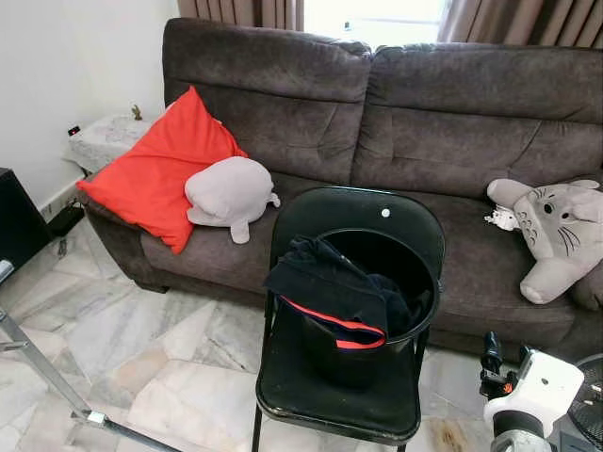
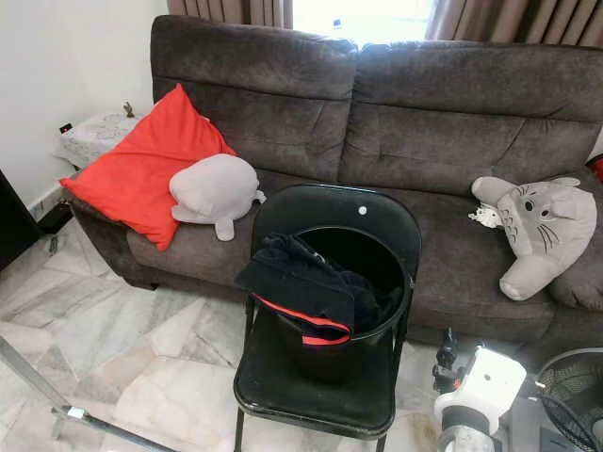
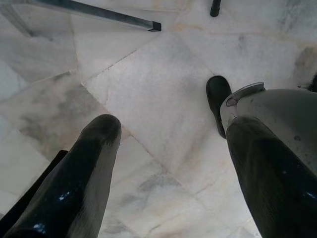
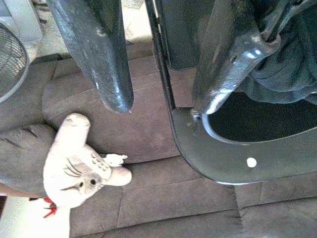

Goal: Hang hanger

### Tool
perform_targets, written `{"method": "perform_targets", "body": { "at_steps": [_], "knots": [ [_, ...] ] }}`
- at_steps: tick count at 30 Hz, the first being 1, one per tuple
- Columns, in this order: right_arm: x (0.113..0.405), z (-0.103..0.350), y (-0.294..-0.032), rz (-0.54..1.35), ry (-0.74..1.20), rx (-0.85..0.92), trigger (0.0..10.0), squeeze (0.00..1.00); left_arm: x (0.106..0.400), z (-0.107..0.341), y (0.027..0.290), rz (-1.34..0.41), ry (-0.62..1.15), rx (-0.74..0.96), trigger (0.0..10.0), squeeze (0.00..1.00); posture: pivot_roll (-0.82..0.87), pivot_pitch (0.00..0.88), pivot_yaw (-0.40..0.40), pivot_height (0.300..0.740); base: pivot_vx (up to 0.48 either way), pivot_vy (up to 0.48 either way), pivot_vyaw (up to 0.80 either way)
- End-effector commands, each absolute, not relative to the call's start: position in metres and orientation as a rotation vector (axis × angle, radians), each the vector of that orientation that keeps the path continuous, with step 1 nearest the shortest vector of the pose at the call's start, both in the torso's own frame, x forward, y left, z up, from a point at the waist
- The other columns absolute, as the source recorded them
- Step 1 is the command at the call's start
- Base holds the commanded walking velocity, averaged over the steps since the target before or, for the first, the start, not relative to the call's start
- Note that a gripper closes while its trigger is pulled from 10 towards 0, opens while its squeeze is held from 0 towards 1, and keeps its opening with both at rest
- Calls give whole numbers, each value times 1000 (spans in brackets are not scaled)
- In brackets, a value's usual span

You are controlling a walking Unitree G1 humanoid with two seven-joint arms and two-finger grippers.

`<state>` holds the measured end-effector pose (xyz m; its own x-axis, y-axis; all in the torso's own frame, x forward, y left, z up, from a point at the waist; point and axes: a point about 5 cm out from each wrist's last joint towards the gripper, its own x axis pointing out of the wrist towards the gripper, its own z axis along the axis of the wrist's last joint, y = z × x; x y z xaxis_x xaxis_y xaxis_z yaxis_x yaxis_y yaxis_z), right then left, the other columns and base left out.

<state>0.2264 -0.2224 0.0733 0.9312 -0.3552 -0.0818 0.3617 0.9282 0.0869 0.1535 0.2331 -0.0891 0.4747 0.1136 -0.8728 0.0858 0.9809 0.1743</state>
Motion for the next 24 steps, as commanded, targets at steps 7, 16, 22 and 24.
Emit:
{"method": "perform_targets", "body": {
  "at_steps": [7,16,22,24],
  "knots": [
    [238,80,-222,-367,26,113,10000,0,149,-91,234,35,1089,181,10000,0,11,0,19,740,0,191,0],
    [240,81,-223,-372,17,125,10000,0,149,-91,234,35,1089,180,10000,0,10,0,22,740,0,464,0],
    [243,82,-222,-367,12,118,10000,0,150,-90,235,29,1082,188,10000,0,13,0,21,740,0,177,0],
    [243,82,-223,-367,6,118,10000,0,150,-90,234,24,1079,190,10000,0,11,0,22,740,0,0,0]
  ]
}}
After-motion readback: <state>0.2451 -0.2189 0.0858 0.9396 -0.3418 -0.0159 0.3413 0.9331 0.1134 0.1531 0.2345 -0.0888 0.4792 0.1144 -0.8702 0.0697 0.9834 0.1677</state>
